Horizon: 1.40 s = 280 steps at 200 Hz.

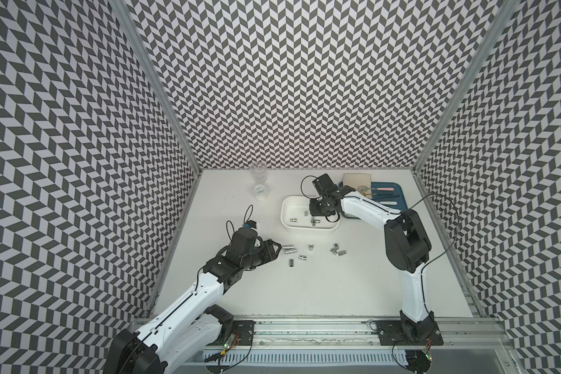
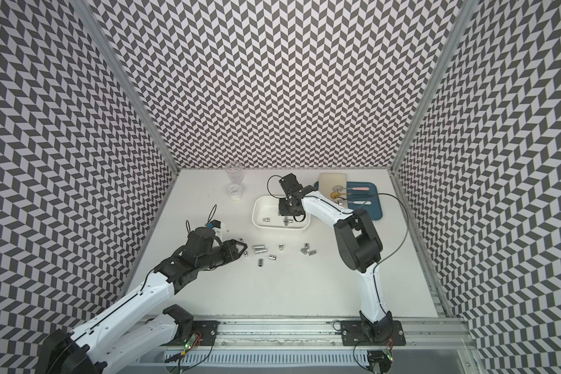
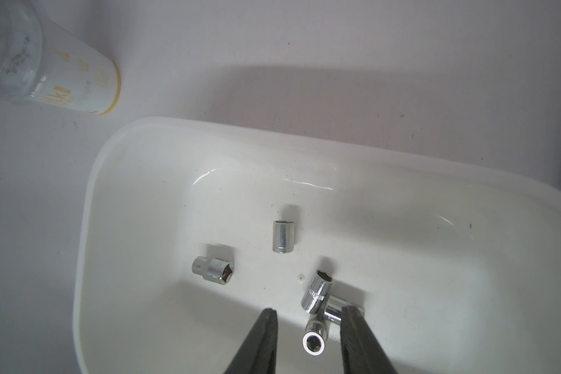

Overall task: Put the socket on the desktop into the storage box
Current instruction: Place the socket head in the storage box, then pick up the socket head at the center of the board.

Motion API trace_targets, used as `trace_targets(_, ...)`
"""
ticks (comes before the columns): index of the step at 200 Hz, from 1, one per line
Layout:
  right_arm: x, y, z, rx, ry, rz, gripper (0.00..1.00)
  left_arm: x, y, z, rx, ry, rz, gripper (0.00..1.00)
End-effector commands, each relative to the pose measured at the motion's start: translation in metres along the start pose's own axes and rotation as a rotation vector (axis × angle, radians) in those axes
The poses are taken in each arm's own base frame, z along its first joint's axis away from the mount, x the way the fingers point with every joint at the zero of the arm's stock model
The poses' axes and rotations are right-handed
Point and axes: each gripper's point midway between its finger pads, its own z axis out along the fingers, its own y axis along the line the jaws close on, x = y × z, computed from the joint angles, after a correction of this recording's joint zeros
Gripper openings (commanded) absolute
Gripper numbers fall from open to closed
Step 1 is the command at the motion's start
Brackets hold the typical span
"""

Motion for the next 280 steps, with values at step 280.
trace_targets(280,0.101,-0.069,-0.076,0.063,0.04,-0.042,0.42,0.035,-0.094,0.06,0.235,0.243,0.24,0.5)
